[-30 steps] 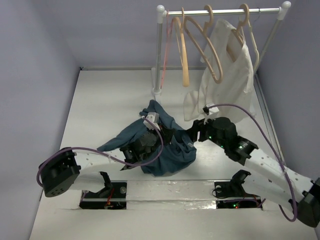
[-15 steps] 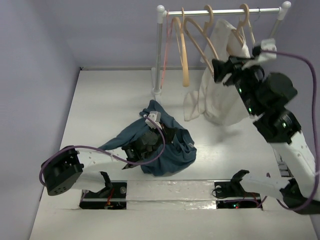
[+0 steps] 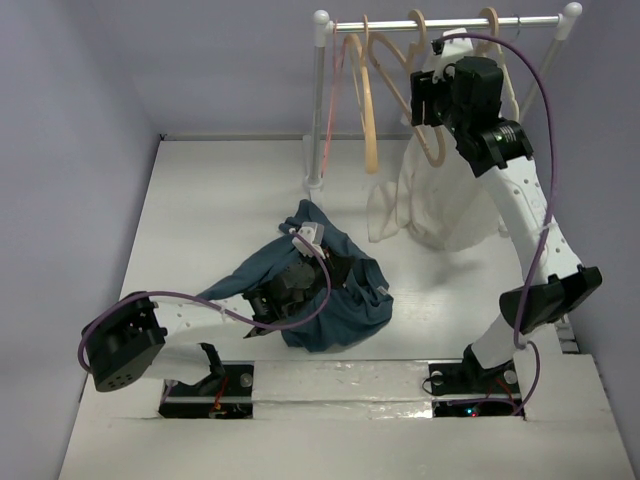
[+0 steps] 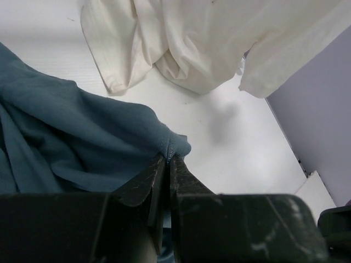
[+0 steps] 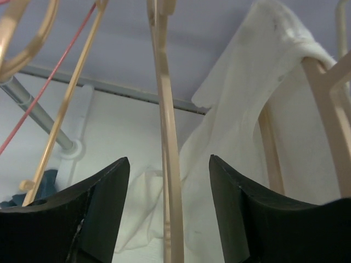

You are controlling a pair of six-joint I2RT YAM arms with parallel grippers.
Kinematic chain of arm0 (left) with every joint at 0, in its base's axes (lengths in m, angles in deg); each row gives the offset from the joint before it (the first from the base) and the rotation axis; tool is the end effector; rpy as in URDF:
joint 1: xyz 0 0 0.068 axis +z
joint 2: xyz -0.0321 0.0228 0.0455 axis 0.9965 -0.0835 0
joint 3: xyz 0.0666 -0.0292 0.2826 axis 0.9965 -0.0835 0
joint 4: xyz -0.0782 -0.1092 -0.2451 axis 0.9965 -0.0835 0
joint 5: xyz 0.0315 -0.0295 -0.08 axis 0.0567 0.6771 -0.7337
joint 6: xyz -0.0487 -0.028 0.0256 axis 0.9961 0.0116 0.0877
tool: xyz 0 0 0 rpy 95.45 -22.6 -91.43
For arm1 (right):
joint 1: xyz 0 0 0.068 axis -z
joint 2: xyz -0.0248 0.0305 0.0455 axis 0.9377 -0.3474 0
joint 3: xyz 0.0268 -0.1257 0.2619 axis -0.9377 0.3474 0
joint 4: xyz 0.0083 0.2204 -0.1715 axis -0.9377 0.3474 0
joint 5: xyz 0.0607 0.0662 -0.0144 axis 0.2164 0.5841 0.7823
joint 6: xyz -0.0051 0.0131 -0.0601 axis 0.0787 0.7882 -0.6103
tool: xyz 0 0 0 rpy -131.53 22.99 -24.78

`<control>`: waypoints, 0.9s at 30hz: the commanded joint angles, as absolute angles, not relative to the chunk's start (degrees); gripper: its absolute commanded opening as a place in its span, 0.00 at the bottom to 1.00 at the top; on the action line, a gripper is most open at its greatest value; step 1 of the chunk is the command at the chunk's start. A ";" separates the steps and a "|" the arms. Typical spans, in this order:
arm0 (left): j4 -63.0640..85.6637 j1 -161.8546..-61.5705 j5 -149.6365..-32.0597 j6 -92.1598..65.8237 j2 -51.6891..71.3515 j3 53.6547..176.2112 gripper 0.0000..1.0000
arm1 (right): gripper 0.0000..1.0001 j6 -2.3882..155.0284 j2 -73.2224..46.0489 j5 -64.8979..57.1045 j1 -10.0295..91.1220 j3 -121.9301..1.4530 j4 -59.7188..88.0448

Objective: Place the t-shirt on the hanger
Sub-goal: Pick up the hanger from the clothesline.

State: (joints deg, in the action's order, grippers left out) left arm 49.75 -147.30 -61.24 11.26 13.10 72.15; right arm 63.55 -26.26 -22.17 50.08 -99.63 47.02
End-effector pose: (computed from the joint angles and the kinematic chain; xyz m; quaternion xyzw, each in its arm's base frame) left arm 0.1484 -0.2440 0.2437 0.0347 0.7188 -0.4272 0.5474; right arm 0.3609 0.1192 0.5229 -0.1146 0.7685 0.0027 0.6295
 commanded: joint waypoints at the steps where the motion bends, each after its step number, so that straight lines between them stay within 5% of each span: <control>1: 53.14 -147.00 -62.28 10.41 14.57 73.88 0.00 | 0.65 63.44 -26.89 -18.40 52.18 -103.52 48.46; 6: 53.32 -147.00 -62.55 10.50 14.40 73.70 0.00 | 0.52 64.41 -28.57 -15.05 53.41 -102.29 47.76; 16: 53.49 -146.47 -62.55 10.85 13.87 73.44 0.00 | 0.01 64.50 -27.17 -13.47 53.41 -100.81 43.64; 27: 52.79 -145.42 -62.63 10.15 13.78 74.84 0.00 | 0.00 66.52 -15.13 -14.26 53.41 -88.24 31.94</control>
State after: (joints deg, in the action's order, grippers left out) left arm 50.10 -145.99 -62.34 11.09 13.08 72.15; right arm 65.56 -20.05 -14.08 53.31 -89.70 40.42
